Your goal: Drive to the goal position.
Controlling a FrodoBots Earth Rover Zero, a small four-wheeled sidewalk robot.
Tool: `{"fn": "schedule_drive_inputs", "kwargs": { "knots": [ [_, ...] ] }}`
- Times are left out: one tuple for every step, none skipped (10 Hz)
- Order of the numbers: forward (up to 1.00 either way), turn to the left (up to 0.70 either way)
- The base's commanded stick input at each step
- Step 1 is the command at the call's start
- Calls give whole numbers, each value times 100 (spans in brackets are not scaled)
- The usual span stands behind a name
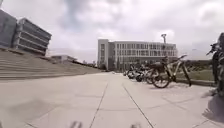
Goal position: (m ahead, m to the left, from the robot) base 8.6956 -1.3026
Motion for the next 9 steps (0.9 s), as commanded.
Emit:
{"fn": "schedule_drive_inputs", "kwargs": {
  "knots": [
    [70, 0],
    [70, 0],
    [70, 0],
    [70, 0],
    [70, 0],
    [70, 0],
    [70, 0],
    [70, 0],
    [70, 0]
  ]
}}
